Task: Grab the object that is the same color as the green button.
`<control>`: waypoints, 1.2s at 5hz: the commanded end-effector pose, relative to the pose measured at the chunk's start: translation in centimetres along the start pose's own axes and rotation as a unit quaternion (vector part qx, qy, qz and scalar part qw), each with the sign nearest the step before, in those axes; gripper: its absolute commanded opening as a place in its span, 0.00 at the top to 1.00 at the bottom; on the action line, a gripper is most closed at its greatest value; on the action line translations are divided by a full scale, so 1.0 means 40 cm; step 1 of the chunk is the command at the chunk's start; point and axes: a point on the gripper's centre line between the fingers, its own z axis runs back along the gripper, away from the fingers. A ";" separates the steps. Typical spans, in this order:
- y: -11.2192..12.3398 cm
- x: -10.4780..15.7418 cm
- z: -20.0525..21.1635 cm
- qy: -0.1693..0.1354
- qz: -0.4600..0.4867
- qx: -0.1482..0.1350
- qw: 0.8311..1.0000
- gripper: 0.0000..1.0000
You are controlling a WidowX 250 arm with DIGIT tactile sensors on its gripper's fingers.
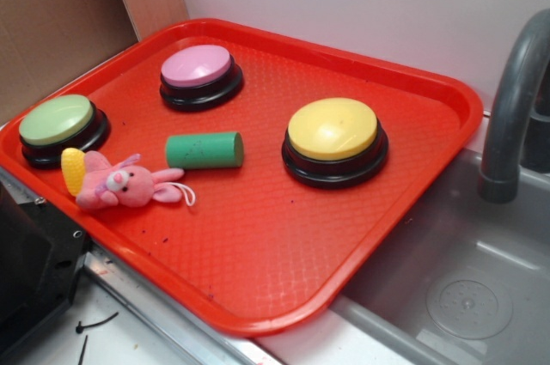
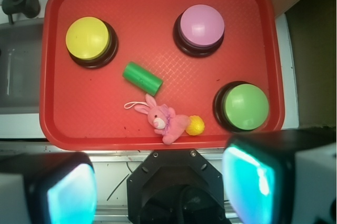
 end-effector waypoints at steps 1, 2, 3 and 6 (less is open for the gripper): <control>0.000 0.000 0.000 0.000 0.000 0.000 1.000 0.00; -0.004 0.027 -0.023 -0.015 -0.074 0.006 0.997 0.00; -0.004 0.063 -0.058 -0.028 -0.140 0.015 0.990 0.00; -0.022 0.161 -0.231 -0.021 -0.352 0.033 0.935 0.00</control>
